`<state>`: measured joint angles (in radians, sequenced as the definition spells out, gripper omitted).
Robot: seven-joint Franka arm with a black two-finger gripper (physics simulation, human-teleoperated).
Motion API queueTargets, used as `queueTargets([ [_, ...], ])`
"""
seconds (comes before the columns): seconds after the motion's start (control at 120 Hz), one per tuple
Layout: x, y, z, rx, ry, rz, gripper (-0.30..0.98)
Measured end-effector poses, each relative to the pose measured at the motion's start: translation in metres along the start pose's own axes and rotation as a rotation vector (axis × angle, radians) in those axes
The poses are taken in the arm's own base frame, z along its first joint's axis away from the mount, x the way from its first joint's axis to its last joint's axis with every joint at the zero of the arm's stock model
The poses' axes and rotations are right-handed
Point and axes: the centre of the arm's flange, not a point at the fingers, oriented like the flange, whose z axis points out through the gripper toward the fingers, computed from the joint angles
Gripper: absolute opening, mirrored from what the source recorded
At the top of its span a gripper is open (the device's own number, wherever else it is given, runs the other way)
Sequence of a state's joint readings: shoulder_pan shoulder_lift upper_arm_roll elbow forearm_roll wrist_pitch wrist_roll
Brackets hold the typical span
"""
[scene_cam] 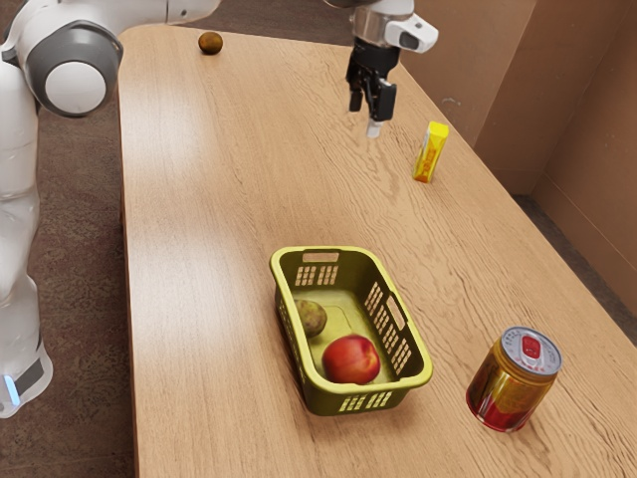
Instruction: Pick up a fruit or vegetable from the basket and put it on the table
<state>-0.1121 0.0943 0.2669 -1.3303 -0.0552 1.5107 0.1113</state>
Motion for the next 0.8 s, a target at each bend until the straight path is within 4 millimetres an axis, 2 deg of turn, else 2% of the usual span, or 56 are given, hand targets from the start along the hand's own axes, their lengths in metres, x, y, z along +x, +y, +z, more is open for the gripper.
queueTargets([
  [0.275,0.003,-0.004,-0.001,0.002,0.023,0.010,0.69],
  [0.333,0.005,0.008,-0.016,0.003,0.055,0.036,0.69],
  [0.383,0.007,0.040,-0.020,-0.006,0.065,0.096,0.69],
  [0.458,0.004,0.115,-0.017,-0.013,0.059,0.234,0.69],
  [0.525,-0.006,0.182,-0.014,-0.016,0.051,0.358,0.69],
  [0.633,-0.029,0.272,0.002,-0.019,0.020,0.524,0.69],
  [0.708,-0.043,0.315,0.013,-0.020,0.001,0.603,0.68],
  [0.8,-0.055,0.341,0.018,-0.020,-0.010,0.658,0.68],
])
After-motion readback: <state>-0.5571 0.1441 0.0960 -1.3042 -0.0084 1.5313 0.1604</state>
